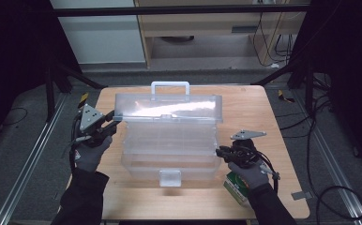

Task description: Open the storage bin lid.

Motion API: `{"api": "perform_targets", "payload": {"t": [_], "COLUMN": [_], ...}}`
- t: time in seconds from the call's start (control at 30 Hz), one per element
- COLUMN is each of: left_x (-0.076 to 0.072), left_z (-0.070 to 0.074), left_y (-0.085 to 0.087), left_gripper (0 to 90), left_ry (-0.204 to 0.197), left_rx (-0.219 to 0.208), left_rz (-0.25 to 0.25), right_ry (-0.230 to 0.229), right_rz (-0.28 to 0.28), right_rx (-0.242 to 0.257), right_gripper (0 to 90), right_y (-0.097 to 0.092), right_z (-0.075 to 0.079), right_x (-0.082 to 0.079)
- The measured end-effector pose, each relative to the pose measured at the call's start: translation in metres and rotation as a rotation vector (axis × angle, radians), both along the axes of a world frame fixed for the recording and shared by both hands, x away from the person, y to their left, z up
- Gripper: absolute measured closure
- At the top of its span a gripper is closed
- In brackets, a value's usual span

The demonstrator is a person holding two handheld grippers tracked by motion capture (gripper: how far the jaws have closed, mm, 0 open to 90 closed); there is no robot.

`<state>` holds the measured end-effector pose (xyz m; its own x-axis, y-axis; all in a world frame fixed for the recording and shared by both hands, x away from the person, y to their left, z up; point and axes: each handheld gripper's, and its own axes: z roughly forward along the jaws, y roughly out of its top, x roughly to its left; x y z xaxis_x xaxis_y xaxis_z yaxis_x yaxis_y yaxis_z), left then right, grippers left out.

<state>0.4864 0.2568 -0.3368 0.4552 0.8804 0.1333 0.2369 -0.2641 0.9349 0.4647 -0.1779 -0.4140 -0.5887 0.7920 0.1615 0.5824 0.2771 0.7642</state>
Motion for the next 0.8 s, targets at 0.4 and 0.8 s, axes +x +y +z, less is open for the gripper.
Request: {"api": "perform_targets", "payload": {"t": [0.4,0.8], "left_x": [0.011,0.024], "left_z": [0.007,0.014], "left_y": [-0.002,-0.004], "left_gripper": [74.5,76.0], "left_ry": [-0.007,0.009], "left_rx": [0.005,0.007], "left_rz": [0.025,0.037], "right_ry": [0.006,0.009], "right_rz": [-0.003,-0.005], "right_rx": [0.008,0.006], "right_gripper": [75.4,75.5], "right_y": [-0.001,-0.001], "right_z": [0.000,0.000], "right_x": [0.000,0.000]}}
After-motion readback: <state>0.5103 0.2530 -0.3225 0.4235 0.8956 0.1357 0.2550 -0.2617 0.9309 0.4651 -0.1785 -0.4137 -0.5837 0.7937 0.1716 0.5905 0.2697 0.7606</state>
